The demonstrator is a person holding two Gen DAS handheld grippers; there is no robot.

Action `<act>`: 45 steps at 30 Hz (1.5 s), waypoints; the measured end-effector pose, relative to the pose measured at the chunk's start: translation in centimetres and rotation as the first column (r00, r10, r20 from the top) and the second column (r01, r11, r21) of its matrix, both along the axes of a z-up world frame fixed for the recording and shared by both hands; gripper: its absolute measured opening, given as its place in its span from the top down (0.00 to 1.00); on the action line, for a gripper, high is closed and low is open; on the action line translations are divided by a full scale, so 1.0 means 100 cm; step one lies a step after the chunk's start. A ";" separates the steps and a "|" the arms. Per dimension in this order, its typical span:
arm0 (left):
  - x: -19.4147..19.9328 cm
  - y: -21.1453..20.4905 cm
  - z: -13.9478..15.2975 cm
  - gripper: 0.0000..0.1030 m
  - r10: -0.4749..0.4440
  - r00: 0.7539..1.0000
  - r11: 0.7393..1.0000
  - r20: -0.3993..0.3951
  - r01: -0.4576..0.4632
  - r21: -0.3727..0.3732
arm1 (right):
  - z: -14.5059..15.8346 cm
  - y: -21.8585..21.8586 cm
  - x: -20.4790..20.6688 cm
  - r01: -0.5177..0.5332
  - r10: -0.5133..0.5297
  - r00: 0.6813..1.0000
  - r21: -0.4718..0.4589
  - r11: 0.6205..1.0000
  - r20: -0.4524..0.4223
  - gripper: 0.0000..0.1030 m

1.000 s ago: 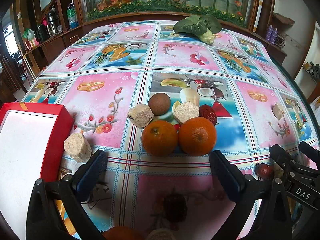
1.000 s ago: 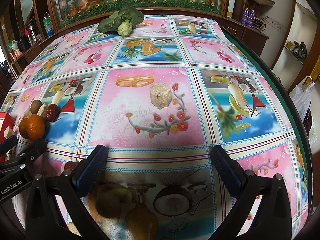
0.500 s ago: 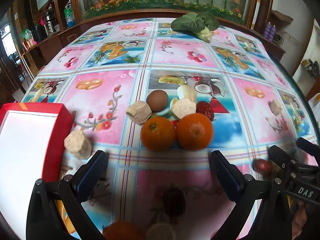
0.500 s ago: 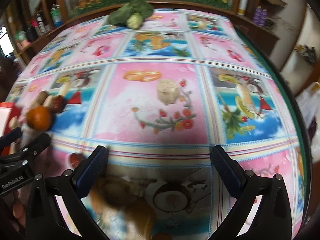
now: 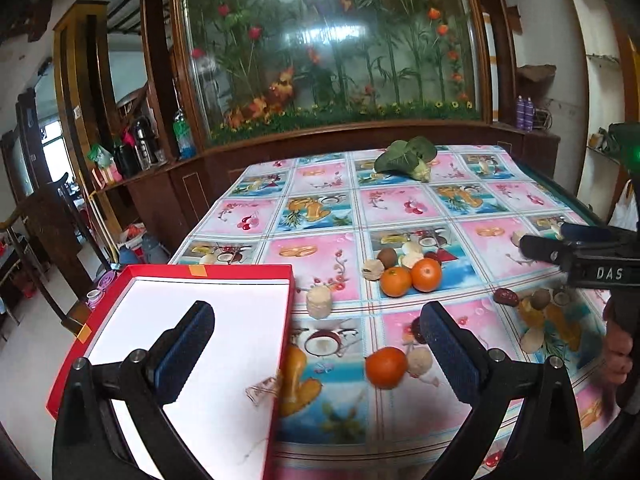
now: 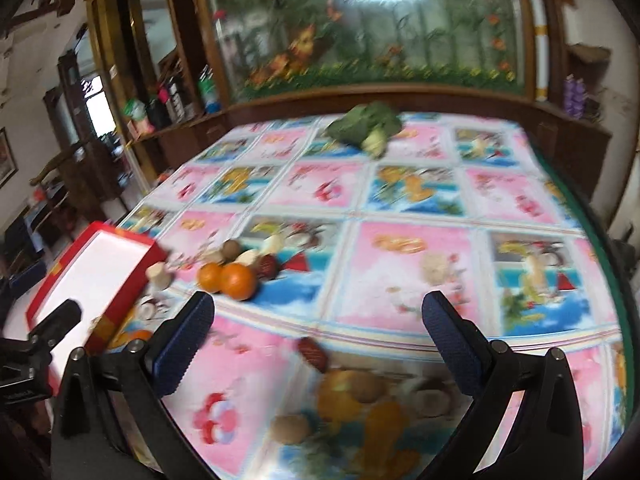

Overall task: Organize fruits
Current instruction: 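Grasp an orange with the left tool while the right tool grasps another orange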

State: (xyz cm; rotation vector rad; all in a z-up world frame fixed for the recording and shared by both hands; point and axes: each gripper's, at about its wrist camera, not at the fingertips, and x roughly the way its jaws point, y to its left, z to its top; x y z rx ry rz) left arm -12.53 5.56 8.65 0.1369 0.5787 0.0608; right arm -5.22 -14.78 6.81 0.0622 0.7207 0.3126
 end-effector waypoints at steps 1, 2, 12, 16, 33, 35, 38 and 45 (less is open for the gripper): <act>0.006 0.000 0.002 0.00 0.017 1.000 1.000 -0.008 -0.017 0.023 | 0.002 0.010 0.007 -0.015 0.015 0.999 -0.013 1.000 -0.028 0.00; 0.014 0.000 0.003 0.00 0.028 0.999 0.998 -0.020 -0.027 0.059 | 0.003 0.019 0.011 -0.032 0.031 0.998 -0.026 0.999 -0.048 0.00; 0.024 0.030 0.003 0.01 0.103 0.993 0.993 -0.049 -0.100 0.064 | 0.003 0.044 0.037 -0.032 0.032 0.996 0.003 0.999 -0.078 0.00; 0.018 0.029 -0.002 0.01 0.072 0.996 0.997 -0.048 -0.070 0.045 | 0.004 0.022 0.026 -0.019 0.019 0.999 -0.005 1.000 -0.046 0.00; -0.001 -0.008 -0.036 0.01 -0.117 0.982 0.993 -0.147 0.118 -0.002 | 0.003 -0.009 0.018 -0.020 0.020 0.996 -0.001 1.000 -0.091 0.00; 0.000 -0.009 -0.034 0.01 -0.132 0.980 0.991 -0.150 0.135 0.008 | -0.002 0.010 0.030 -0.035 0.032 0.990 -0.016 0.999 -0.135 0.00; 0.006 -0.013 -0.035 0.01 -0.163 0.971 0.986 -0.173 0.165 0.000 | -0.012 0.033 0.043 -0.057 0.053 0.981 -0.014 0.998 -0.187 0.00; 0.024 -0.018 -0.048 0.17 -0.233 0.941 0.973 -0.247 0.225 -0.060 | -0.032 0.065 0.061 -0.081 0.069 0.963 -0.037 0.996 -0.259 0.01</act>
